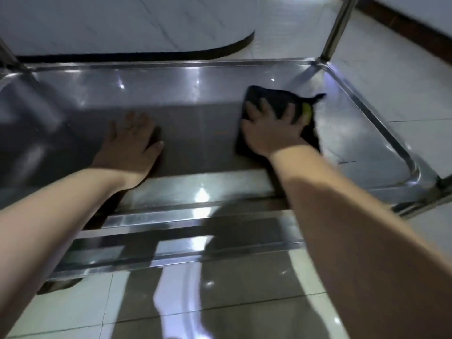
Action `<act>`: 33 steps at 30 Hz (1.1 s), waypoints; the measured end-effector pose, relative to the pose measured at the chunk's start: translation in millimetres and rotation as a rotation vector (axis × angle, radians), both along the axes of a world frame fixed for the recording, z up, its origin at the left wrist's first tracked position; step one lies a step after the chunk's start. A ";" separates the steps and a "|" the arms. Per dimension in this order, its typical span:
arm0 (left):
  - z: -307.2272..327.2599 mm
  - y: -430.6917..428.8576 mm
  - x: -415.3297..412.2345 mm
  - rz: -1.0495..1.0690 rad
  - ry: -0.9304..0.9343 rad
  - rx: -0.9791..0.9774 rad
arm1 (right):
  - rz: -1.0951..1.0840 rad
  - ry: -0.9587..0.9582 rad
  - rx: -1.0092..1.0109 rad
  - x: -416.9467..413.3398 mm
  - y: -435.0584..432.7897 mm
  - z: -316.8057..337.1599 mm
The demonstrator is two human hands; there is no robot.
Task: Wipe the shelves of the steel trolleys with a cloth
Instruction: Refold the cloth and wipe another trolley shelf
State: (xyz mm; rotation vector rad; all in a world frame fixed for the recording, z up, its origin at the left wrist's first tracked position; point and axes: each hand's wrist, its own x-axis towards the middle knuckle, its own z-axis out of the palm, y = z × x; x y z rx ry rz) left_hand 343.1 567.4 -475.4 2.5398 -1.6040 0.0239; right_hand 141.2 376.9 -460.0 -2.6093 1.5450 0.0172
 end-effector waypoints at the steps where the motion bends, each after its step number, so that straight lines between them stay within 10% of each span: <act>1: -0.3 -1.1 2.7 0.015 -0.002 0.000 | 0.117 0.000 -0.016 24.5 25.8 -1.8; 6: 3.4 -0.7 2.2 0.035 0.034 0.059 | 0.527 -0.053 -0.001 63.3 97.3 -5.6; 17: 4.7 -5.2 -5.2 -0.013 -0.020 0.080 | -0.272 -0.013 0.064 -133.7 -78.6 -0.4; 26: 8.1 -4.2 -4.1 -0.002 0.035 0.077 | 0.487 -0.087 0.032 47.4 131.8 -5.3; 33: 4.7 -8.1 -0.7 0.002 0.060 0.067 | 0.139 -0.017 -0.135 -96.7 -0.3 -8.0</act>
